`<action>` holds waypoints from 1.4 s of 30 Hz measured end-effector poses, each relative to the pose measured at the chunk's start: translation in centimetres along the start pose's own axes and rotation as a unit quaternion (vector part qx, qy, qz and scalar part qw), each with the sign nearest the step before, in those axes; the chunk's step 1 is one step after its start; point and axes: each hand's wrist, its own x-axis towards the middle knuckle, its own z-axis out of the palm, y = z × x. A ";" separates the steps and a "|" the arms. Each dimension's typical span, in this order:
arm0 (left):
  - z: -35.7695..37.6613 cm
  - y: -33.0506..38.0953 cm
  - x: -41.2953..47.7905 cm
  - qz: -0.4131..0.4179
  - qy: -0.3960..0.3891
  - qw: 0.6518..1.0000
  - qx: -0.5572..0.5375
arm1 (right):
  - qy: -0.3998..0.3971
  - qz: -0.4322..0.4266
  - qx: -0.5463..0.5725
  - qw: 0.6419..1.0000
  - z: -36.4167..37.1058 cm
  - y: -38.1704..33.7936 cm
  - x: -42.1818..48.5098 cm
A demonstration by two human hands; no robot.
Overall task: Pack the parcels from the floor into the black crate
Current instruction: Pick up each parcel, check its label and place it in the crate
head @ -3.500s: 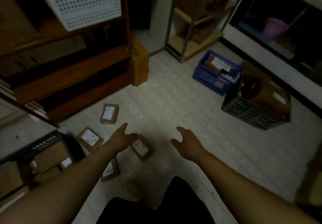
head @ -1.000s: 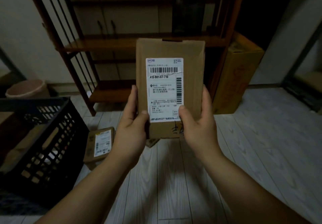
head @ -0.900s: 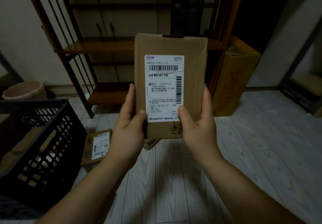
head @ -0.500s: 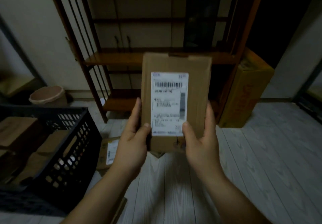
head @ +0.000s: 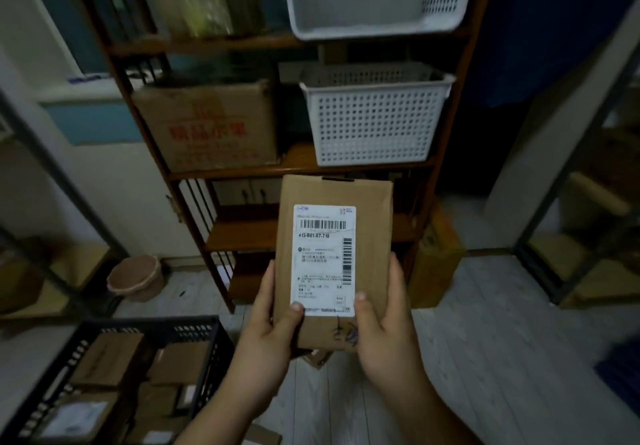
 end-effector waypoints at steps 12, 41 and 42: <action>-5.2 19.3 -14.1 -0.032 -0.035 0.998 0.045 | 0.006 0.035 0.145 0.989 -4.7 -23.3 -6.3; -41.7 18.0 -14.3 0.015 0.315 0.946 -0.076 | -0.095 0.051 0.055 0.993 30.3 -26.5 -15.0; -42.4 17.6 -13.4 0.011 0.286 0.957 -0.040 | -0.108 0.044 0.045 0.992 31.2 -25.9 -14.5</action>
